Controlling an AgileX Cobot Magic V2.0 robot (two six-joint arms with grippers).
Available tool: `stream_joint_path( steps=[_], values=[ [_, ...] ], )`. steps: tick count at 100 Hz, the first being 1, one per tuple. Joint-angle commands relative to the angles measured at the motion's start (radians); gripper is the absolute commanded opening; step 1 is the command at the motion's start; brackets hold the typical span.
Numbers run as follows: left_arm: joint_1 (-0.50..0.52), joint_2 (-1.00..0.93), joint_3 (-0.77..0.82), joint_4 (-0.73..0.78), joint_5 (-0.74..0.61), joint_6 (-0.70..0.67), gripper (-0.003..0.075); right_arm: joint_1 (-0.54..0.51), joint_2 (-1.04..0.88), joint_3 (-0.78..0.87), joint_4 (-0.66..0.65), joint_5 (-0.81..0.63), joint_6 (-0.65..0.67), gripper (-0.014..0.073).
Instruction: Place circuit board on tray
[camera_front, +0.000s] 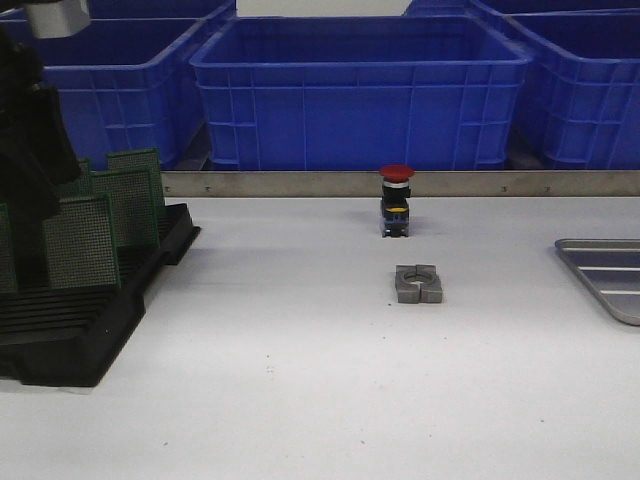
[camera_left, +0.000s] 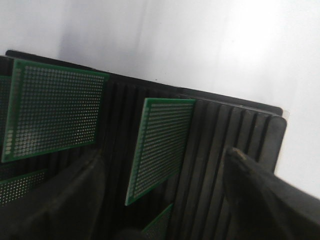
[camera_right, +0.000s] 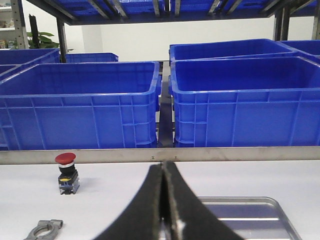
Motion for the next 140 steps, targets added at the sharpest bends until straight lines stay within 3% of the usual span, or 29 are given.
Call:
stream_joint_path(
  steps=[1,47,61,83,114,140],
  values=[
    [0.002,-0.023,-0.035,-0.044,-0.028,0.021,0.0463,-0.002,-0.022,-0.013,-0.009,-0.075,-0.004,-0.0069],
    [0.002,0.054,-0.038,-0.044,-0.027,0.024,0.0447,-0.002,-0.022,-0.013,-0.009,-0.075,-0.004,-0.0069],
    [0.002,0.054,-0.038,-0.044,-0.027,0.024,0.0307,-0.002,-0.022,-0.013,-0.009,-0.075,-0.004,-0.0069],
    [0.002,0.054,-0.071,-0.044,-0.017,0.024,-0.0018,-0.002,-0.022,-0.013,-0.009,-0.075,-0.004,-0.0069],
    [0.002,0.054,-0.224,-0.084,0.224,0.022,-0.0018,-0.002,-0.022,-0.013,-0.009,-0.075,-0.004,-0.0069],
    [0.002,-0.019,-0.276,-0.245,0.224,-0.006,-0.0018,-0.002,-0.022,-0.013,-0.009,-0.075,-0.004,-0.0069]
  ],
)
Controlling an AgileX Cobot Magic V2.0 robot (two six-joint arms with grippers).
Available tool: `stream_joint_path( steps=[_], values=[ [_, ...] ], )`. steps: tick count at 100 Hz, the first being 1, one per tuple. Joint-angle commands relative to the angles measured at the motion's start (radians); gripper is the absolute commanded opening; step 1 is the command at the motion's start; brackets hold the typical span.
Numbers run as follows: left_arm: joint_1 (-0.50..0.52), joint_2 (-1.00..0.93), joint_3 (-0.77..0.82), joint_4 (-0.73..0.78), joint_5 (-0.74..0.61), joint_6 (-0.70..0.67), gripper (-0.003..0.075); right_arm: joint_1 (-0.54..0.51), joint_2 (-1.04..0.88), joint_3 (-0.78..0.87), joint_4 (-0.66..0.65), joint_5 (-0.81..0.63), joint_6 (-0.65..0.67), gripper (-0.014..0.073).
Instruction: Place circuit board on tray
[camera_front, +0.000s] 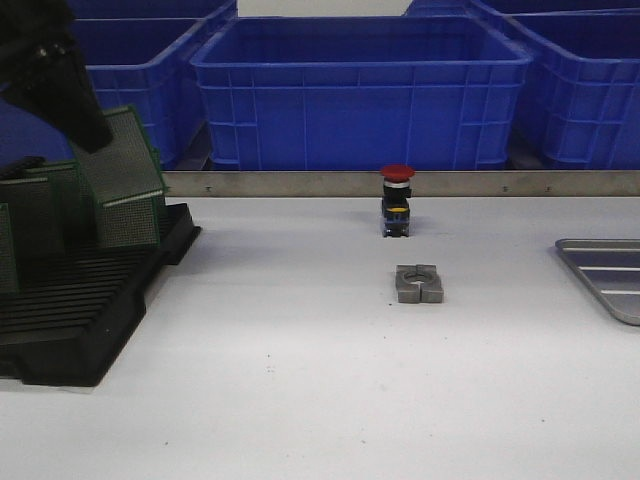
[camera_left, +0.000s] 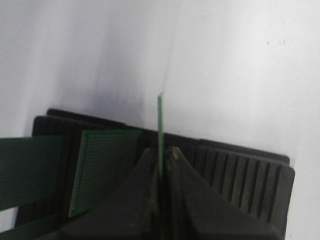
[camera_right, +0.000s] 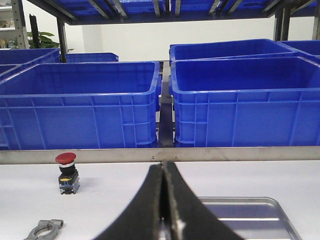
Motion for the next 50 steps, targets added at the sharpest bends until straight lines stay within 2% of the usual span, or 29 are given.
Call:
stream_joint_path(
  steps=[1,22,50],
  values=[
    [0.0,-0.091,-0.035,-0.128,0.064,-0.013,-0.0018,-0.002,-0.022,-0.013,-0.009,-0.075,-0.004,-0.0069],
    [-0.06,-0.18,-0.035,-0.243,0.062,-0.117,-0.0018,-0.002,-0.022,-0.013,-0.009,-0.075,-0.004,-0.0069],
    [-0.271,-0.209,-0.035,-0.254,0.062,-0.203,-0.0018,-0.002,-0.022,-0.013,-0.009,-0.075,-0.004,-0.0069]
  ],
)
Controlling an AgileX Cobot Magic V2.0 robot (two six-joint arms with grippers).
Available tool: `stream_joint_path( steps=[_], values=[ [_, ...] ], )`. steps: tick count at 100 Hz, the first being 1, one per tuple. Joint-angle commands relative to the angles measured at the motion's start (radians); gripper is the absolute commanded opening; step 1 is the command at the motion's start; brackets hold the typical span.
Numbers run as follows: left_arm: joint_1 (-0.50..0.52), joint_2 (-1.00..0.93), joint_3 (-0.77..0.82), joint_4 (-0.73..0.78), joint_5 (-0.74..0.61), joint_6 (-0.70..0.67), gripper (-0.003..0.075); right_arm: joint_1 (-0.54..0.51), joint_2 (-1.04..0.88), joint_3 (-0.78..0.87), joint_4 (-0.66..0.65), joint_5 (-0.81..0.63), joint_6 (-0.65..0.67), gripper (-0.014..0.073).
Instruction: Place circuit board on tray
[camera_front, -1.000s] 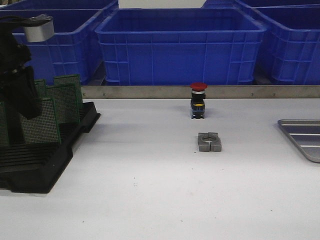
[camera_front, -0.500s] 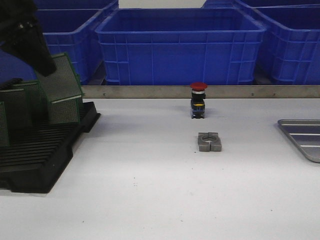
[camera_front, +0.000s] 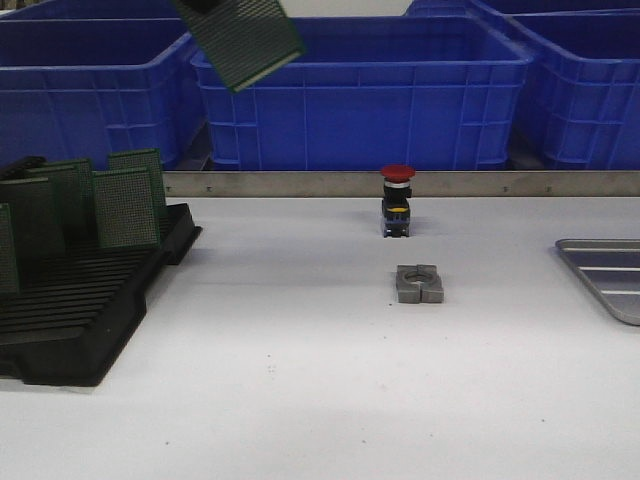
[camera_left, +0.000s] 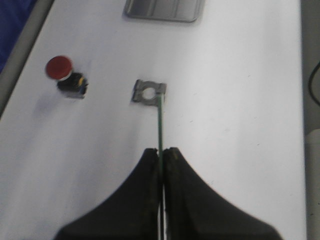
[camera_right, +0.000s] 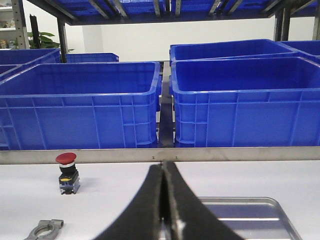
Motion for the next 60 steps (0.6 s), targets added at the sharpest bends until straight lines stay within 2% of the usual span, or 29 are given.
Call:
stream_joint_path(
  steps=[1,22,43,52,60],
  values=[
    [-0.068,-0.048,-0.031,-0.067,0.048,-0.025,-0.0018,-0.002,-0.022,-0.013,-0.009,-0.075,-0.004,-0.0069],
    [-0.201,-0.04,-0.029,-0.067,0.048,-0.026,-0.0018,-0.002,-0.022,-0.013,-0.009,-0.107,-0.004,-0.0069],
    [-0.268,-0.023,-0.029,-0.069,0.048,-0.026,-0.0018,-0.002,-0.022,-0.024,-0.008,-0.173,0.007,-0.0069],
    [-0.282,-0.016,-0.029,-0.069,0.048,-0.026,-0.0018,-0.002,-0.02,-0.071,-0.008,-0.126,0.04,-0.0069],
    [-0.284,-0.012,-0.029,-0.072,0.048,-0.026,-0.0018,-0.002,0.0,-0.157,-0.008,-0.015,0.072,-0.0069]
  ],
)
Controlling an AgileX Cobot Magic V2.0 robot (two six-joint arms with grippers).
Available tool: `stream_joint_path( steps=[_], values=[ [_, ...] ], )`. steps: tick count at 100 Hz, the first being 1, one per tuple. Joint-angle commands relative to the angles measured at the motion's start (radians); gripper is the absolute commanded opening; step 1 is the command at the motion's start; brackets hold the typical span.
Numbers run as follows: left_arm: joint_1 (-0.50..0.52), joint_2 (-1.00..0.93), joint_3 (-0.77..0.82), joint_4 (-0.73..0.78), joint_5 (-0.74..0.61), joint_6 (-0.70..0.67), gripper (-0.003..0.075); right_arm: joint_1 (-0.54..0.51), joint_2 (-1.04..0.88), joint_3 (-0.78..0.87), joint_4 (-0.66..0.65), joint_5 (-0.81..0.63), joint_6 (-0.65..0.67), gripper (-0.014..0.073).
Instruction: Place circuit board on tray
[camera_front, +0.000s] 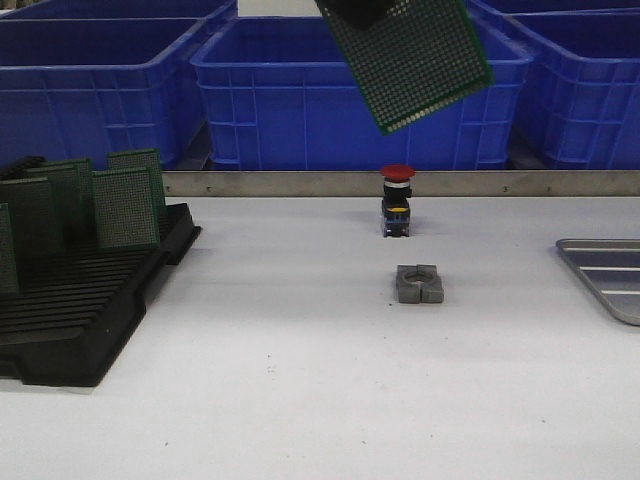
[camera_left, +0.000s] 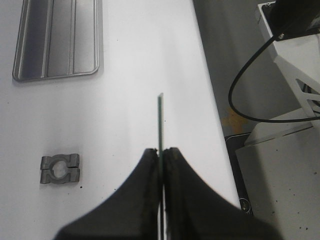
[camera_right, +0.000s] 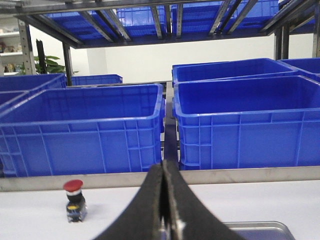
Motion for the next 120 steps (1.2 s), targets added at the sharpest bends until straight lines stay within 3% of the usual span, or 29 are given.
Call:
stream_joint_path(
  steps=[1,23,37,69,81,102,109,120],
  values=[
    [-0.009,-0.036,-0.029,-0.068,0.043,-0.011,-0.0018,-0.002,0.003,-0.118,-0.008,0.016,0.036,-0.0069],
    [-0.009,-0.025,-0.029,-0.076,0.043,-0.011,-0.0018,-0.002,0.18,-0.431,0.006,0.448,0.053,-0.0069],
    [-0.009,-0.025,-0.029,-0.092,0.043,-0.011,-0.0018,-0.002,0.327,-0.595,0.025,0.643,0.053,-0.0069],
    [-0.009,-0.025,-0.029,-0.096,0.043,-0.011,-0.0018,-0.002,0.474,-0.674,0.055,0.703,0.052,-0.0057],
    [-0.009,-0.025,-0.029,-0.096,0.043,-0.011,-0.0018,-0.002,0.475,-0.674,0.089,0.715,0.052,0.0065],
    [-0.009,-0.025,-0.029,-0.096,0.043,-0.011,-0.0018,-0.002,0.475,-0.674,0.151,0.715,0.052,0.0412],
    [-0.009,-0.025,-0.029,-0.096,0.043,-0.011,-0.0018,-0.002,0.475,-0.674,0.162,0.711,0.044,0.0456],
    [-0.009,-0.025,-0.029,-0.096,0.043,-0.011,-0.0018,-0.001,0.498,-0.674,0.205,0.699,-0.046,0.0455]
  ],
)
